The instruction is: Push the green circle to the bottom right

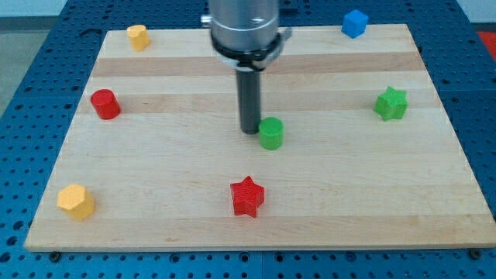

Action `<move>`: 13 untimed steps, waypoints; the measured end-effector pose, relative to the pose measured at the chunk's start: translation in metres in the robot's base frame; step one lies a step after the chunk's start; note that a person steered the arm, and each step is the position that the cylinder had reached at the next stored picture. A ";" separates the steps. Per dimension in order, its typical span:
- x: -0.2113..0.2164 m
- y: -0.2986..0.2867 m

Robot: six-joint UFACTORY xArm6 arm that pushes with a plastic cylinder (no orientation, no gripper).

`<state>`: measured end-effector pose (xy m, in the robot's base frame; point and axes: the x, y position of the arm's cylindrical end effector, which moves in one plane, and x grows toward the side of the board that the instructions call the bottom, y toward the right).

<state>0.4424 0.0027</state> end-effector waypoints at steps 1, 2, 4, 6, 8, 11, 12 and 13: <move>0.001 0.043; 0.021 0.066; 0.049 0.080; 0.063 0.046; 0.074 0.126; 0.077 0.123; 0.092 0.121; 0.101 0.149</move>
<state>0.5437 0.1518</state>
